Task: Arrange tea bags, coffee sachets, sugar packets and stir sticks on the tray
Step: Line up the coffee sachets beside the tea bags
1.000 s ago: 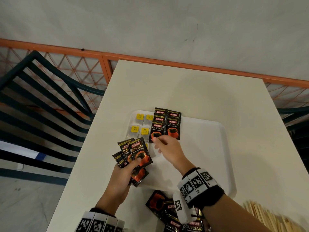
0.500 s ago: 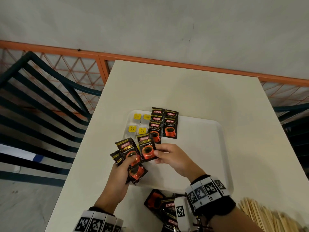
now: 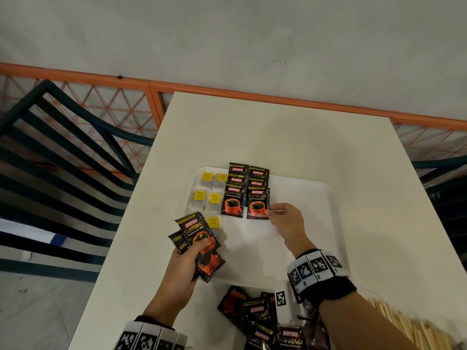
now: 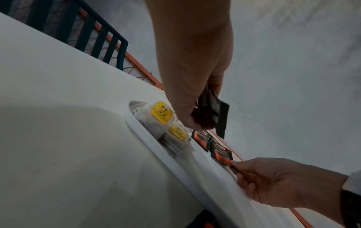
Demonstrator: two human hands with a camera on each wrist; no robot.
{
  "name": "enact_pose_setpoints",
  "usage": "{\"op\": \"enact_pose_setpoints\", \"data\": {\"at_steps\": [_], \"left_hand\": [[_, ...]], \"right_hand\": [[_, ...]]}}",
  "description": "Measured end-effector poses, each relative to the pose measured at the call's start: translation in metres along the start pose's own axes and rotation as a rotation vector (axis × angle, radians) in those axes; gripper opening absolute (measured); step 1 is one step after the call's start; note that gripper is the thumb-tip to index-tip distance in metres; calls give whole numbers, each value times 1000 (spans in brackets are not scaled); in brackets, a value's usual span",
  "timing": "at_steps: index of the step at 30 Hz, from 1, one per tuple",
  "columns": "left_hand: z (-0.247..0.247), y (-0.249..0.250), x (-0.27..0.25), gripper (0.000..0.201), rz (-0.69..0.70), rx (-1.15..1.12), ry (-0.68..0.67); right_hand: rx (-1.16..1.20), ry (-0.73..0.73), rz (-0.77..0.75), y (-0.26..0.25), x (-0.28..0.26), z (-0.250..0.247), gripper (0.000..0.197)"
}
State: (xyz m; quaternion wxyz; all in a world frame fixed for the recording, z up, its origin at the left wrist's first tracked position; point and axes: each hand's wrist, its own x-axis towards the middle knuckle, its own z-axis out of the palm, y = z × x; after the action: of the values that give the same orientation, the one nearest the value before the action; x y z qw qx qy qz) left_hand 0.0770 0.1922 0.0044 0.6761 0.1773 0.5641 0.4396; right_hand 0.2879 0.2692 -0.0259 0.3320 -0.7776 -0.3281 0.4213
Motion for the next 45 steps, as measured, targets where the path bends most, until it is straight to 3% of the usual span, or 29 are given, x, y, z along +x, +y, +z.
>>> {"op": "enact_pose_setpoints", "data": {"at_steps": [10, 14, 17, 22, 25, 28, 32, 37, 45], "left_hand": [[-1, 1, 1, 24, 33, 17, -4], [0, -1, 1, 21, 60, 31, -12], [1, -2, 1, 23, 75, 59, -23], [2, -2, 0, 30, 79, 104, -47], [3, 0, -3, 29, 79, 112, -77], [3, 1, -3, 30, 57, 70, -77], [-1, 3, -3, 19, 6, 15, -96], [-7, 5, -3, 29, -17, -28, -79], [-6, 6, -13, 22, 37, 85, -72]], "right_hand": [[-109, 67, -47, -8, -2, 11, 20], [-129, 34, -158, -11, -11, 12, 17], [-171, -151, -248, -20, -28, 15, 17], [-145, -664, -238, -32, -56, 15, 27], [-134, -750, -251, -29, -59, 20, 23], [-129, -749, -225, -26, -60, 24, 23], [-49, -697, -187, -21, -58, 25, 8], [115, -495, -58, -17, -47, 24, 6], [-62, -219, -88, -10, -28, 39, 11]]}}
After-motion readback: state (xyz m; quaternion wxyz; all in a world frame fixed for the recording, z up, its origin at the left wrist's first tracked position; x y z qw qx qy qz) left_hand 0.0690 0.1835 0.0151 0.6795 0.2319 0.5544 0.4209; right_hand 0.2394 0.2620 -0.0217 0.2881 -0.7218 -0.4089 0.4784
